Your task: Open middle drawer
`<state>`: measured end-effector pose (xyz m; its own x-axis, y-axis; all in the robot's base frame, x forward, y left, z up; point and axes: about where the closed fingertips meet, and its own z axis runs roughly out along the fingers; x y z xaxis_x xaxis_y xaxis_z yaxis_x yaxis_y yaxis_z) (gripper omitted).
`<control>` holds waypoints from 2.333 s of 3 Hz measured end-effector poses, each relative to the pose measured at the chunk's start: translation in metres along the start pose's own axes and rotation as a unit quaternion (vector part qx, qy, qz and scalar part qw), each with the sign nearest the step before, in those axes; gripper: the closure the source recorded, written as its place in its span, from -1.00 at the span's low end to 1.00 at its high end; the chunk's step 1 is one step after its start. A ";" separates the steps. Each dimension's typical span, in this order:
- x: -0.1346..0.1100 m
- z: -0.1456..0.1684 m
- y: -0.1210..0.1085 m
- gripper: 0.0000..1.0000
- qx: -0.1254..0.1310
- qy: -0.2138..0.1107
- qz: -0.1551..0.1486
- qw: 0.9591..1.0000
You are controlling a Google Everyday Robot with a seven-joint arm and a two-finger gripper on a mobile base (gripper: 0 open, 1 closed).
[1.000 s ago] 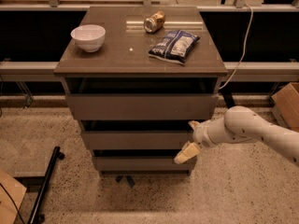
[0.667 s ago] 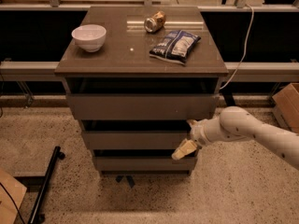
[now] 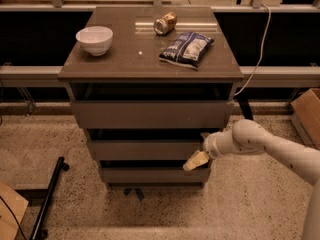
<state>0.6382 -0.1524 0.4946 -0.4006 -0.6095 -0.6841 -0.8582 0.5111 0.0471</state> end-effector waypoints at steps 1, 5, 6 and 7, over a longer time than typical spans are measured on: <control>0.006 0.012 -0.011 -1.00 0.000 -0.009 0.011 1.000; 0.021 0.064 -0.046 -0.62 -0.036 -0.059 0.049 0.996; 0.018 0.061 -0.046 -0.16 -0.036 -0.060 0.050 0.996; 0.015 0.058 -0.046 0.31 -0.036 -0.060 0.050 0.996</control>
Offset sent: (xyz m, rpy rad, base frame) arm 0.0522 -0.0044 -0.0138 0.0428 -0.0574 -0.0087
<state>0.6899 -0.1499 0.4405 -0.4479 -0.4788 -0.7550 -0.8385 0.5182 0.1688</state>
